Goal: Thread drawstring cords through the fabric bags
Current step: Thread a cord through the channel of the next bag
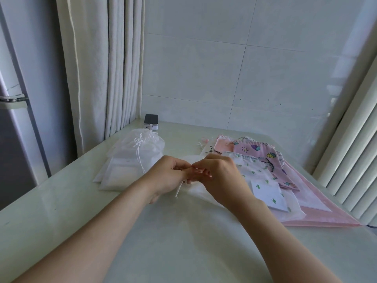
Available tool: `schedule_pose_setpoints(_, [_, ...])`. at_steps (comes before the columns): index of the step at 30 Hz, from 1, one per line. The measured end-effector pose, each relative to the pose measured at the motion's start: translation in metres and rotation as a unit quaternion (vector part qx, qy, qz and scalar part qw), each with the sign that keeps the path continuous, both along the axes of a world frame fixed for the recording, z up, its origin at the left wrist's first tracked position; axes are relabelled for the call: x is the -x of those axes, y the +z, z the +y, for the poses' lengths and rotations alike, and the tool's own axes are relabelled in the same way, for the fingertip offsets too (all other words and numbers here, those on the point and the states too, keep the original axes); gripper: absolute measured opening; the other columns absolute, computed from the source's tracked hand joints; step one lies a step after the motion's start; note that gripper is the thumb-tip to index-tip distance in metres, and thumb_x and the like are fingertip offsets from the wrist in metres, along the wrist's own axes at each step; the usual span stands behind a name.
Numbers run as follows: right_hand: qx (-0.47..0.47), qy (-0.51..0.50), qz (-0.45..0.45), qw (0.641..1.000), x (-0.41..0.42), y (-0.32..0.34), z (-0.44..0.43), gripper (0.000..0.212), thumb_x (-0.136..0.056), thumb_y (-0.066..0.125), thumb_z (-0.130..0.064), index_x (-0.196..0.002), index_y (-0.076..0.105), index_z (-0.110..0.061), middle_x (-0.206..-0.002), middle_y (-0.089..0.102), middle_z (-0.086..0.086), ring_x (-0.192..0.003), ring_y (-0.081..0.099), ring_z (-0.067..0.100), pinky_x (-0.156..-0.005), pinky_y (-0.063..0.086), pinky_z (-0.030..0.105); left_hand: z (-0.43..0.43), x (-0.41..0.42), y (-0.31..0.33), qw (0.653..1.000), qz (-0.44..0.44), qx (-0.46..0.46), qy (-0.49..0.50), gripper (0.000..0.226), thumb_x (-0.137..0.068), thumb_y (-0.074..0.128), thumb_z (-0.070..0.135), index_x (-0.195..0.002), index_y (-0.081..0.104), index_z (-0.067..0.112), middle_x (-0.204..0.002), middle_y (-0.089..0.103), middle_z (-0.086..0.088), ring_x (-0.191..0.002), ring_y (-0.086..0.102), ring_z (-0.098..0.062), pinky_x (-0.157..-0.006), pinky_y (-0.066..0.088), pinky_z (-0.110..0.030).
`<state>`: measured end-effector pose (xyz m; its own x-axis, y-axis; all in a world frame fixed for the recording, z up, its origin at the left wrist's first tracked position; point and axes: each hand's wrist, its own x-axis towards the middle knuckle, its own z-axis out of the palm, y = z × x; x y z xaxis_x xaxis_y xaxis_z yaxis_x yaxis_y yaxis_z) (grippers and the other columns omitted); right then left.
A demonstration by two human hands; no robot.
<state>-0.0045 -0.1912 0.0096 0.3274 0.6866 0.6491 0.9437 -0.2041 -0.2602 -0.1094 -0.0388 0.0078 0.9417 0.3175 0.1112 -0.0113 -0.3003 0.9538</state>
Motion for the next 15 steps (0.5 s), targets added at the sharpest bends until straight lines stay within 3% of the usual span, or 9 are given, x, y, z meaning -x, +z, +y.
schedule_pose_setpoints(3, [0.021, -0.008, -0.025, 0.999, 0.0000, -0.0009, 0.0019, 0.010, -0.088, 0.083, -0.023, -0.097, 0.083, -0.026, -0.081, 0.063, -0.001, -0.067, 0.063, 0.023, -0.060, 0.054, 0.044, 0.0000, -0.0008, -0.0007, 1.000, 0.000, -0.007, 0.010, 0.019, -0.098, 0.072, 0.033, -0.094, 0.084, 0.018, -0.088, 0.079, 0.001, -0.083, 0.068, -0.009, -0.085, 0.050, -0.021])
schedule_pose_setpoints(5, [0.041, -0.016, -0.045, 0.998, 0.0007, -0.0014, 0.0020, 0.012, -0.090, 0.080, -0.018, -0.099, 0.083, -0.025, -0.083, 0.063, 0.000, -0.068, 0.063, 0.025, -0.060, 0.054, 0.044, 0.0009, -0.0010, -0.0019, 1.000, 0.005, -0.028, 0.011, 0.021, -0.102, 0.069, 0.032, -0.096, 0.084, 0.019, -0.096, 0.080, -0.006, -0.086, 0.067, -0.009, -0.087, 0.048, -0.024])
schedule_pose_setpoints(8, [0.082, -0.041, -0.068, 0.993, -0.0017, -0.0023, 0.0020, 0.024, -0.089, 0.074, -0.004, -0.099, 0.082, -0.025, -0.086, 0.061, 0.002, -0.069, 0.062, 0.027, -0.062, 0.054, 0.045, 0.0014, -0.0013, -0.0032, 0.998, 0.024, -0.053, -0.003, 0.018, -0.103, 0.067, 0.029, -0.100, 0.084, 0.025, -0.106, 0.080, -0.004, -0.101, 0.071, -0.016, -0.094, 0.049, -0.028])
schedule_pose_setpoints(10, [0.102, -0.053, -0.085, 0.990, -0.0030, -0.0020, 0.0016, 0.032, -0.086, 0.071, 0.001, -0.101, 0.081, -0.025, -0.088, 0.061, 0.002, -0.071, 0.061, 0.028, -0.063, 0.053, 0.043, 0.0005, -0.0007, -0.0041, 0.998, 0.033, -0.053, -0.019, 0.015, -0.099, 0.069, 0.023, -0.100, 0.083, 0.026, -0.102, 0.079, 0.002, -0.095, 0.069, -0.013, -0.092, 0.049, -0.030])
schedule_pose_setpoints(12, [0.122, -0.062, -0.108, 0.985, -0.0011, -0.0018, 0.0015, 0.032, -0.086, 0.068, 0.001, -0.103, 0.080, -0.023, -0.090, 0.060, 0.002, -0.075, 0.061, 0.026, -0.064, 0.052, 0.040, -0.0008, -0.0014, -0.0052, 0.997, 0.035, -0.068, -0.009, 0.014, -0.095, 0.070, 0.020, -0.094, 0.083, 0.022, -0.089, 0.074, -0.006, -0.085, 0.060, -0.011, -0.084, 0.045, -0.032])
schedule_pose_setpoints(13, [0.137, -0.066, -0.115, 0.982, 0.0011, -0.0018, 0.0014, 0.030, -0.086, 0.066, 0.000, -0.102, 0.079, -0.021, -0.090, 0.059, 0.002, -0.077, 0.060, 0.025, -0.064, 0.051, 0.039, -0.0015, -0.0018, -0.0063, 0.997, 0.033, -0.075, 0.007, 0.012, -0.093, 0.071, 0.019, -0.092, 0.083, 0.022, -0.089, 0.076, -0.011, -0.084, 0.062, -0.010, -0.083, 0.046, -0.032])
schedule_pose_setpoints(15, [0.157, -0.075, -0.119, 0.977, 0.0041, -0.0006, 0.0012, 0.024, -0.086, 0.060, -0.002, -0.096, 0.077, -0.016, -0.090, 0.057, 0.003, -0.079, 0.059, 0.027, -0.063, 0.049, 0.038, -0.0029, -0.0022, -0.0052, 0.995, 0.023, -0.083, 0.056, 0.009, -0.089, 0.077, 0.019, -0.094, 0.080, 0.025, -0.087, 0.078, -0.003, -0.083, 0.070, -0.010, -0.080, 0.052, -0.027])
